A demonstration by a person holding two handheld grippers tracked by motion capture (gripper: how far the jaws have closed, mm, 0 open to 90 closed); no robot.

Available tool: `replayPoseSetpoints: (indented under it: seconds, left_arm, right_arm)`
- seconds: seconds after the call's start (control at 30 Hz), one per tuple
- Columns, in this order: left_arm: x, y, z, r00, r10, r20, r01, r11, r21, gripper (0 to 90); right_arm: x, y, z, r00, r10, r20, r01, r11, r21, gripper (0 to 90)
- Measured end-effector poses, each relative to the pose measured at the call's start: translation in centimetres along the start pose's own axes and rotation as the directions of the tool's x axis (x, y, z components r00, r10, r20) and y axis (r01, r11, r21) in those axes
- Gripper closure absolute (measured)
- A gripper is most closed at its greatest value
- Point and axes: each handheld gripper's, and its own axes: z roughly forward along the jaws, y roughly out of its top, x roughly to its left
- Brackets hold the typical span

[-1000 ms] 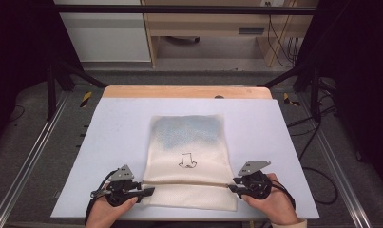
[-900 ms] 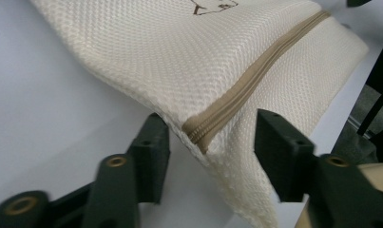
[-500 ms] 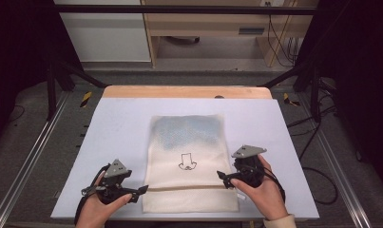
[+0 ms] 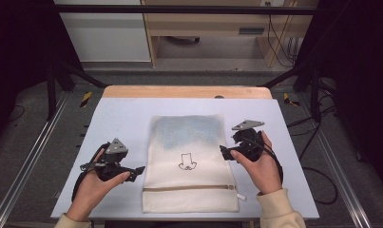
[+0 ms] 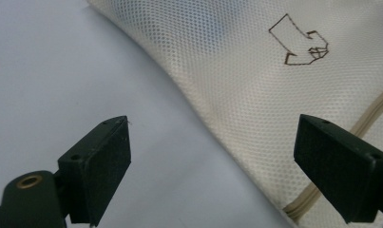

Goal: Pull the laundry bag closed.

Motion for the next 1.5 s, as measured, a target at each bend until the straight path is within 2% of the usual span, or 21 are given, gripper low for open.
replayPoseSetpoints:
  seconds: [0.17,0.27,0.37,0.6,0.7,0.9,1.07,1.13,1.2,1.3,1.37,1.43,1.47,1.5]
  left_arm:
    - [1.7,-1.0,-0.1,0.9989,-0.025,-0.039,0.026,0.9994,0.023,11.6]
    - [2.9,-1.8,-0.4,0.9959,-0.056,-0.072,0.058,0.9977,0.035,9.5]
    - [3.6,-2.4,-0.7,0.9929,-0.055,-0.105,0.06,0.9972,0.044,7.8]
    - [5.1,-3.9,-1.2,0.9894,-0.085,-0.118,0.091,0.9945,0.051,6.8]
    - [5.6,-4.5,-1.3,0.9871,-0.098,-0.126,0.106,0.993,0.053,7.1]
    - [6.2,-5.5,-1.1,0.985,-0.095,-0.144,0.107,0.9915,0.074,7.0]
    - [6.5,-6.2,-0.8,0.9851,-0.091,-0.146,0.103,0.9915,0.08,6.9]
    - [6.6,-6.7,-0.6,0.9838,-0.103,-0.147,0.114,0.9912,0.067,6.6]
    - [6.6,-7.1,-0.4,0.9839,-0.089,-0.155,0.1,0.9931,0.061,6.4]
    - [6.5,-7.8,-0.1,0.9851,-0.084,-0.15,0.09,0.9952,0.038,6.3]
    - [6.3,-8.1,0.1,0.9888,-0.058,-0.137,0.064,0.9973,0.036,6.0]
    - [6.2,-8.2,0.2,0.9917,-0.03,-0.125,0.034,0.9991,0.025,5.3]
    - [6.1,-8.2,0.3,0.9916,-0.03,-0.126,0.032,0.9994,0.013,5.0]
    - [6.1,-8.1,0.4,0.9904,-0.034,-0.134,0.033,0.9994,-0.005,5.0]
  right_arm:
    - [-1.3,-1.0,-0.3,0.999,0.042,0.012,-0.042,0.999,0.001,8.1]
    - [-2.1,-1.9,-0.5,0.9972,0.072,0.023,-0.072,0.997,0.002,7.9]
    - [-2.6,-2.7,-0.6,0.9957,0.088,0.03,-0.088,0.996,0.006,7.9]
    - [-3.7,-4.9,-0.5,0.9907,0.128,0.048,-0.129,0.991,0.028,7.6]
    - [-4.0,-5.8,-0.6,0.9888,0.114,0.097,-0.119,0.991,0.056,7.7]
    - [-4.7,-7.5,-0.5,0.9841,0.156,0.085,-0.162,0.984,0.068,7.7]
    - [-5.3,-9.0,-0.3,0.9769,0.19,0.098,-0.198,0.977,0.077,8.5]
    - [-5.4,-9.7,-0.3,0.9698,0.219,0.107,-0.226,0.972,0.06,7.9]
    - [-5.3,-10.4,-0.2,0.9655,0.238,0.106,-0.244,0.969,0.049,7.9]
    - [-5.1,-11.3,0.0,0.9682,0.23,0.099,-0.233,0.972,0.025,6.9]
    - [-4.7,-11.8,0.1,0.9662,0.242,0.088,-0.244,0.97,0.005,6.9]
    - [-4.5,-12.0,-0.2,0.9675,0.243,0.069,-0.24,0.969,-0.054,6.4]
    - [-4.5,-12.0,-0.3,0.9645,0.255,0.07,-0.249,0.965,-0.076,6.3]
    - [-4.4,-11.9,-0.4,0.9661,0.249,0.069,-0.242,0.966,-0.094,5.9]
